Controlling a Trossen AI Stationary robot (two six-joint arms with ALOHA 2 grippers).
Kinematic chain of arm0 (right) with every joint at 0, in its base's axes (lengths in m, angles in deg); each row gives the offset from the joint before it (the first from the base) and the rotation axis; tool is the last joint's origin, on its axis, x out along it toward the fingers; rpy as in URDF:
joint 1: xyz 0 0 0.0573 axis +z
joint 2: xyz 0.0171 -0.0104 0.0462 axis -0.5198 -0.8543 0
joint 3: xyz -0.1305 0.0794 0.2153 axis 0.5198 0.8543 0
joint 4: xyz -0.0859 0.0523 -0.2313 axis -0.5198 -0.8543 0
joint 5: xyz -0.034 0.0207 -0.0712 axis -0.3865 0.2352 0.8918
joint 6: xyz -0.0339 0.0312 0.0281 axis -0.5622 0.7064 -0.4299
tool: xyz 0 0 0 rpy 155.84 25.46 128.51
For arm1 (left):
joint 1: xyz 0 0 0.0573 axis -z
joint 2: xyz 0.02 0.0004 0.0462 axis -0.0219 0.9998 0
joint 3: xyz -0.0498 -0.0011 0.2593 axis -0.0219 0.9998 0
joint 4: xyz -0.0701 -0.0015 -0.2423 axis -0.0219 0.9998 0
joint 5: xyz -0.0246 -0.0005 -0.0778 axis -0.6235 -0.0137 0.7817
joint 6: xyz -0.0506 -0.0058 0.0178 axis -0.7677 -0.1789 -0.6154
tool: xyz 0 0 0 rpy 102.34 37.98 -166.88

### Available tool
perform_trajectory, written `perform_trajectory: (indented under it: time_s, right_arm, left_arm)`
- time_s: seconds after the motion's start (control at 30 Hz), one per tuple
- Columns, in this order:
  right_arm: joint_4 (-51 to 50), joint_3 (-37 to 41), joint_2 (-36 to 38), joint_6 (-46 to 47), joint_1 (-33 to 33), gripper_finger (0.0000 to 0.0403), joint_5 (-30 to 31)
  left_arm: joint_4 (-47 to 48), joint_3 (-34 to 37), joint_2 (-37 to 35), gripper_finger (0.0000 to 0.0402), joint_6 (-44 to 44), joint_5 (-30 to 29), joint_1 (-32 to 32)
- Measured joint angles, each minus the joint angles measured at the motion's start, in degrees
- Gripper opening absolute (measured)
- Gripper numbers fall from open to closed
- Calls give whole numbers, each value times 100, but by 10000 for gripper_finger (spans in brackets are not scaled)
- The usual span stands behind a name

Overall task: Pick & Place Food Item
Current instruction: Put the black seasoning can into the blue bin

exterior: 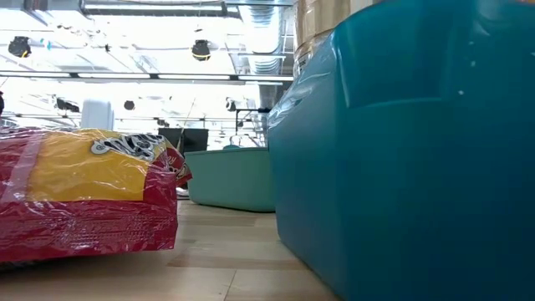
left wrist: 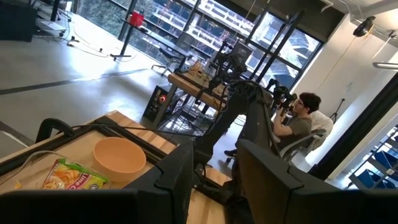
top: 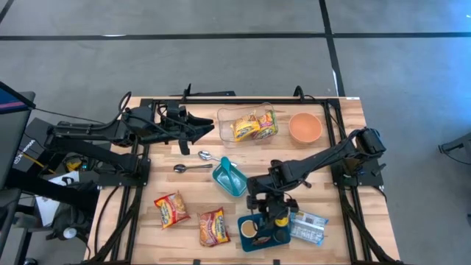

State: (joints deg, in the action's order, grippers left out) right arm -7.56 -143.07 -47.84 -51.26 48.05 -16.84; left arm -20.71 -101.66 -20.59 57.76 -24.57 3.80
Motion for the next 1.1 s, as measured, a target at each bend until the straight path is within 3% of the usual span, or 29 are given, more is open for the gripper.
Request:
perform_trajectory:
  time_s: [0.43, 0.7, 0.93, 1.1]
  right_arm:
    - [150, 81, 0, 197, -4, 141, 6]
    - [130, 81, 0, 265, -4, 122, 8]
    - [200, 81, 0, 506, 6, 173, 6]
    - [219, 81, 0, 648, 13, 174, 7]
  left_arm:
    - [0, 0, 0, 123, 0, -4, 0]
    - [0, 0, 0, 123, 0, -33, 0]
    - [2, 0, 0, 123, -2, -29, -2]
    - [1, 0, 0, 123, 0, -26, 0]
